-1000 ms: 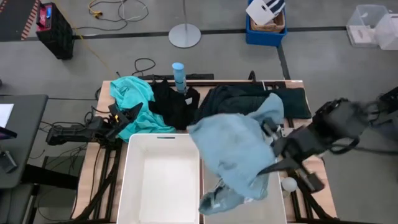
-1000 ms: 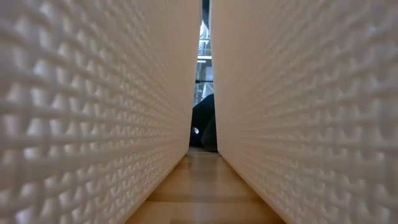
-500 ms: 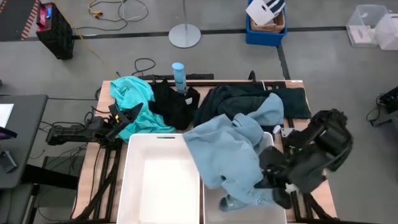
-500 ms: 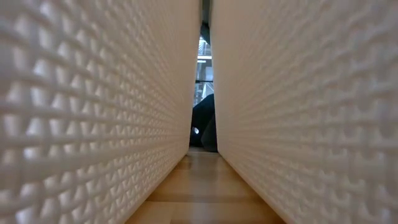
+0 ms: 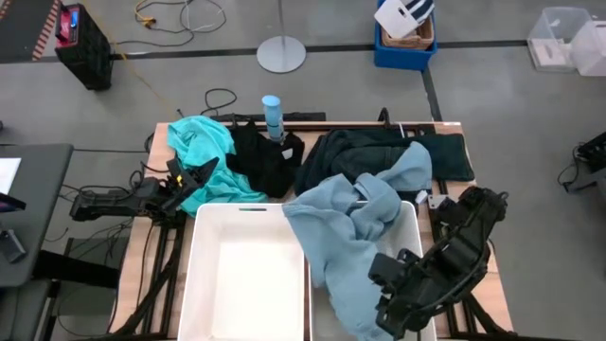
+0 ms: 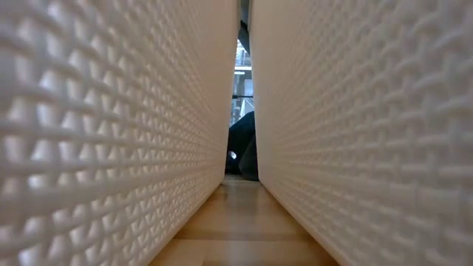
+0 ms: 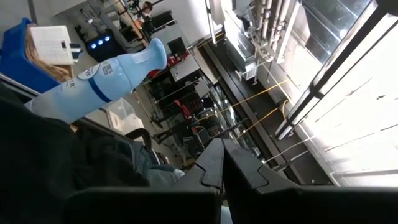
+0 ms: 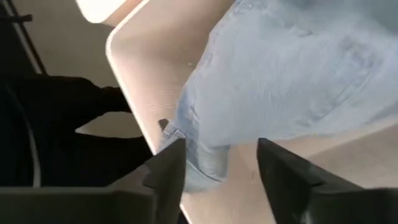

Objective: Sort clothes
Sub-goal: Put the light blue pants into the right white bin

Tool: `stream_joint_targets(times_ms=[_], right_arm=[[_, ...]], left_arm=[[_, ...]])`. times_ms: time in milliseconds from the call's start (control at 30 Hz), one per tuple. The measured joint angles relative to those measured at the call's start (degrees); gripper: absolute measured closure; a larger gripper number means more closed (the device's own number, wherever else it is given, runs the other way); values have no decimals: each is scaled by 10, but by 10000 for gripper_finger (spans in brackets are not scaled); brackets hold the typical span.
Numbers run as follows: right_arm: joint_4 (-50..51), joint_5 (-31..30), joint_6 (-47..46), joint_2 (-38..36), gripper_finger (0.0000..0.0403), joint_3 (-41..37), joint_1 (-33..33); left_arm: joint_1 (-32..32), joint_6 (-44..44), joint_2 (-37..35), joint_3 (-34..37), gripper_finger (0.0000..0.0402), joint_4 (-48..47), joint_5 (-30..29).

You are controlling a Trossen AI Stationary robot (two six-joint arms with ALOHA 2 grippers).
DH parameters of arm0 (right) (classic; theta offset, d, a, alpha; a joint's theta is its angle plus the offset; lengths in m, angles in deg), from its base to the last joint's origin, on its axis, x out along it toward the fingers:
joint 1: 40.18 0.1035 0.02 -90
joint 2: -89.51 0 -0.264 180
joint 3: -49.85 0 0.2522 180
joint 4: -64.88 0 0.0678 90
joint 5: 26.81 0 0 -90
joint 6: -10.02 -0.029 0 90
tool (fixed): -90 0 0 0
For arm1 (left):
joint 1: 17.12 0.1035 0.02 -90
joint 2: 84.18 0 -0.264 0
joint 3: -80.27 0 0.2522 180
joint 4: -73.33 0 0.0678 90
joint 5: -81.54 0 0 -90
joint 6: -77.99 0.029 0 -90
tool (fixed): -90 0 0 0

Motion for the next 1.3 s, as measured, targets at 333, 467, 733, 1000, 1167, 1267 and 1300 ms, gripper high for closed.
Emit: stream_joint_targets(times_ms=[333, 467, 733, 1000, 1167, 1267, 1300], right_arm=[[-1, -64, 19, -3, 166, 4, -18], [-9, -121, 61, -3, 176, 14, -52], [-44, -184, 126, -18, 204, 16, -185], [-14, -138, 140, -18, 183, 14, -315], [-6, -98, 149, -16, 152, -6, -372], [-8, -79, 157, -16, 141, -29, -394], [-7, -74, 158, -16, 139, -38, -400]], left_arm=[[0, -18, 0, 0, 401, -7, 39], [0, -19, 0, 0, 401, -7, 47], [0, -28, 0, 0, 401, -6, 60], [0, -28, 0, 0, 401, -6, 61], [0, -28, 0, 0, 401, -8, 61], [0, -24, 0, 0, 401, -8, 61], [0, -24, 0, 0, 401, -8, 61]])
